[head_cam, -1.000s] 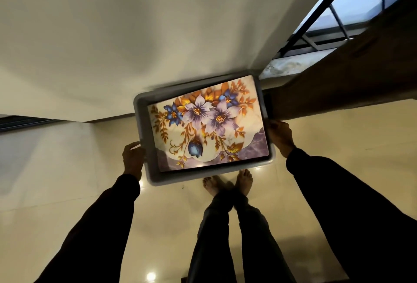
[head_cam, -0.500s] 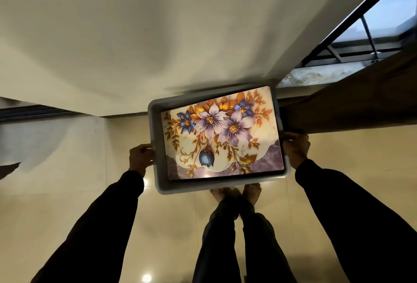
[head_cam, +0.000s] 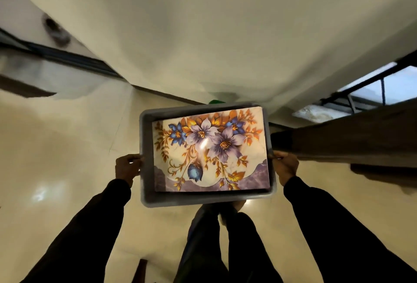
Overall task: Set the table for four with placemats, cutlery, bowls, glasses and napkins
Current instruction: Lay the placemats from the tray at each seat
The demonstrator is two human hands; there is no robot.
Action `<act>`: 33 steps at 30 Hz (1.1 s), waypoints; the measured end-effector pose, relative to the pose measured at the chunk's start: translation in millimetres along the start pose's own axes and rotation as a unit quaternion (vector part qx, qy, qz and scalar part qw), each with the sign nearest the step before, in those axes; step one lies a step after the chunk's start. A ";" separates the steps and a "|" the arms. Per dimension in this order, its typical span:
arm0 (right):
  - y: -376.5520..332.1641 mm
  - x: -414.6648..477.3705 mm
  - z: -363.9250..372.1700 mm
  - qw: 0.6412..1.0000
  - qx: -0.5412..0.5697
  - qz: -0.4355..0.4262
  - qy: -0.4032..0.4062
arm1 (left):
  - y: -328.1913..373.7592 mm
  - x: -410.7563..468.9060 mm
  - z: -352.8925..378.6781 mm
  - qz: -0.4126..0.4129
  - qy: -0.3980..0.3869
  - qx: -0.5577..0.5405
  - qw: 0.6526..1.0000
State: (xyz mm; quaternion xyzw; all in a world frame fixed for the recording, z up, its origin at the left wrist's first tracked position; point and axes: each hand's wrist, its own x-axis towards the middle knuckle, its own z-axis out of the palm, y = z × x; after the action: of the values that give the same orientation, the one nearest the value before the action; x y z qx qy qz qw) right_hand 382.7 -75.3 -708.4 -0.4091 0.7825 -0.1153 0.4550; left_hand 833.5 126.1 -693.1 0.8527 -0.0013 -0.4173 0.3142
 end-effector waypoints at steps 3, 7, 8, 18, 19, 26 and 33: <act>-21.4 -17.7 -7.5 0.998 -0.037 -0.031 -0.037 | -15.8 -49.4 -39.3 -0.006 0.036 -0.049 0.998; -55.2 -40.4 -15.3 0.988 -0.099 -0.073 -0.092 | -39.8 -122.3 -85.1 -0.012 0.079 -0.112 0.991; -64.5 -45.9 -15.3 0.983 -0.122 -0.088 -0.105 | -48.3 -142.3 -95.7 -0.018 0.097 -0.129 0.987; -167.5 -202.5 -23.7 0.896 -0.196 -0.295 -0.267 | -169.3 -353.9 -124.5 -0.105 0.275 -0.307 0.905; -171.6 -214.0 -21.0 0.881 -0.213 -0.313 -0.284 | -184.1 -374.1 -121.3 -0.116 0.291 -0.328 0.891; -161.8 -311.8 15.0 0.740 -0.304 -0.429 -0.419 | -308.9 -529.7 -69.8 -0.171 0.446 -0.408 0.778; -89.1 -423.5 73.1 0.567 -0.389 -0.503 -0.523 | -394.6 -676.9 9.2 -0.237 0.544 -0.511 0.622</act>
State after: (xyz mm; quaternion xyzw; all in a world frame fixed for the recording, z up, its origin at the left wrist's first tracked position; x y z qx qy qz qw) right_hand 595.7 197.5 -438.5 -0.8634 0.0450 0.2242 0.4498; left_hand 283.2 617.0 -428.0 0.5974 0.5854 0.1290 0.5328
